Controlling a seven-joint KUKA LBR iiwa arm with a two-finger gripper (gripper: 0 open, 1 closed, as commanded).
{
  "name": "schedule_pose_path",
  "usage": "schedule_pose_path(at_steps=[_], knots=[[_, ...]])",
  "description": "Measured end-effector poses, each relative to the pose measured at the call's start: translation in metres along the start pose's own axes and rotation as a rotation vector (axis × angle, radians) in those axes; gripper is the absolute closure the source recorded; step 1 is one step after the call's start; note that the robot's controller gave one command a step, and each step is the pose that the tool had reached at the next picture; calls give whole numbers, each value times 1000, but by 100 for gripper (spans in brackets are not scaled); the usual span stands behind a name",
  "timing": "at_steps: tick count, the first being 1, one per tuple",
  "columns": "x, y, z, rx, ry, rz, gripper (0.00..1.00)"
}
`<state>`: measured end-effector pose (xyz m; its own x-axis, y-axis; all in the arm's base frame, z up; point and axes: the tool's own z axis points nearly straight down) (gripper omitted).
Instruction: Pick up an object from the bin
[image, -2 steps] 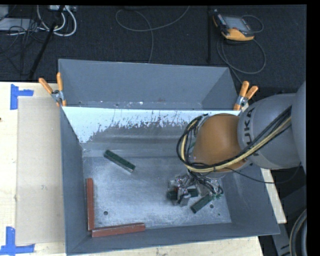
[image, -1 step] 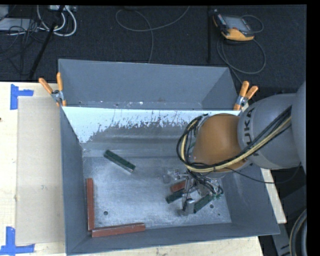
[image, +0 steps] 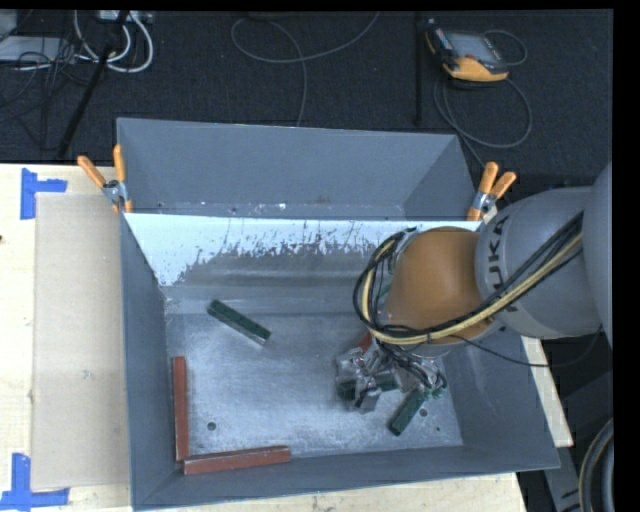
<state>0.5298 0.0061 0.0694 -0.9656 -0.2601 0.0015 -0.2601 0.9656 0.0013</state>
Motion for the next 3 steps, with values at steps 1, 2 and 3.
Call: schedule_pose_path(at_steps=[1, 2, 3], knots=[[0, 0, 0, 0, 0, 0, 0], [0, 0, 0, 0, 0, 1, 100], [-17, 11, -142, 3, -10, -190, 100]])
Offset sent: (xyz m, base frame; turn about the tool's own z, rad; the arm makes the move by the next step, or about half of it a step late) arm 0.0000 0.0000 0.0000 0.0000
